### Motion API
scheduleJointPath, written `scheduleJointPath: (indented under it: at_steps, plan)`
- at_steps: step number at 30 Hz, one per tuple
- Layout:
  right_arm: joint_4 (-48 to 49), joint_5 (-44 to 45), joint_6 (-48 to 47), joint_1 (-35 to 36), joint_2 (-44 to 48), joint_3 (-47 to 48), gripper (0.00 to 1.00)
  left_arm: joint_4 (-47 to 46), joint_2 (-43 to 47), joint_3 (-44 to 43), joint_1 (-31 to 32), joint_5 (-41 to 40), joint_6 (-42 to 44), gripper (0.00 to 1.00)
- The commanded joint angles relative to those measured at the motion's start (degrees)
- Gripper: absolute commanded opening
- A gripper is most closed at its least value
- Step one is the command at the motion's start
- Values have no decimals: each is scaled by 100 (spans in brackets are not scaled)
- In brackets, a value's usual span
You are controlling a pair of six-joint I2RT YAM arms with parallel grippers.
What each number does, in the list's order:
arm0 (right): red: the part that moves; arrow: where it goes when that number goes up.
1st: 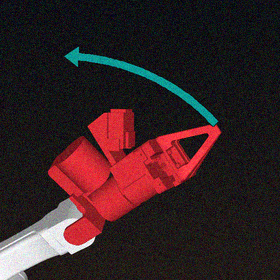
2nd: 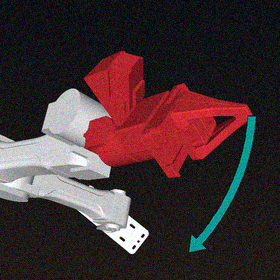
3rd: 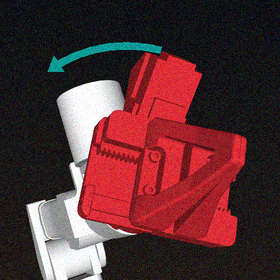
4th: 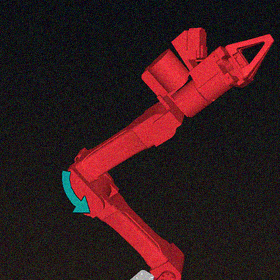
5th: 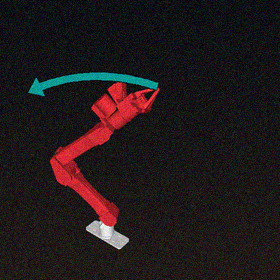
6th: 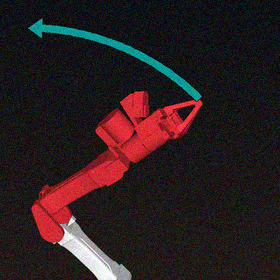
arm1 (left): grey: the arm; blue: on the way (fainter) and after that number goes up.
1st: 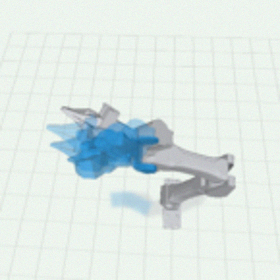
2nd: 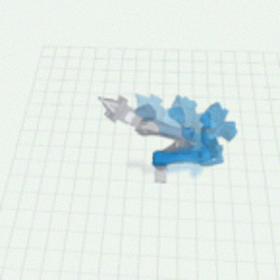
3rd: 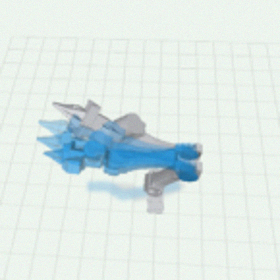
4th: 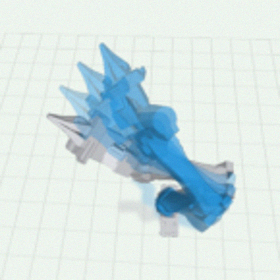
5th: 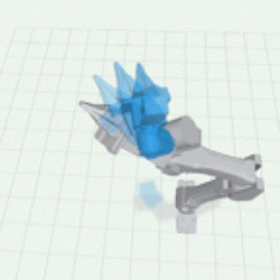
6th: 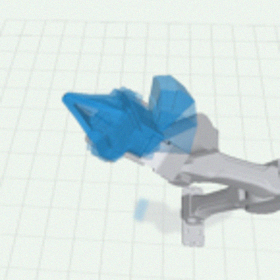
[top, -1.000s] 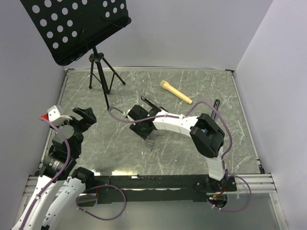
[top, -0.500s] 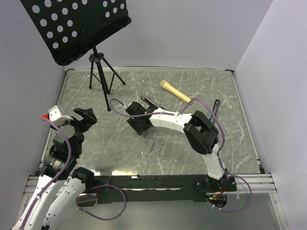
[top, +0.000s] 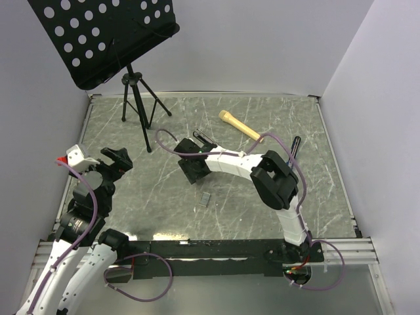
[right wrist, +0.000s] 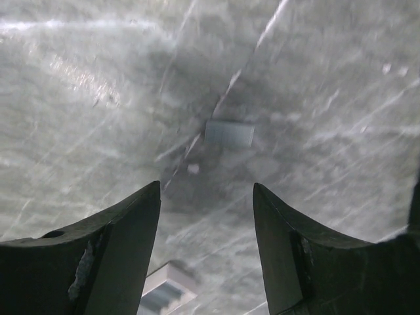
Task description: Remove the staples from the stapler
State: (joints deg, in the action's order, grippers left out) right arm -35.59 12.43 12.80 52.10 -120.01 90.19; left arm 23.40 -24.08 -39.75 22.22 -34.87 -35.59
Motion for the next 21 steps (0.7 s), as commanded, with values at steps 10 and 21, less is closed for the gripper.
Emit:
scheduleJointPath:
  at_steps: [10,21]
  plan:
    - [-18,-311,645,951,874,-582,46,-143,87,-7,19,-55,26,99]
    - [-202,-258,829,1250,900,-1021,31,-107,78,-24,19,-72,17,99]
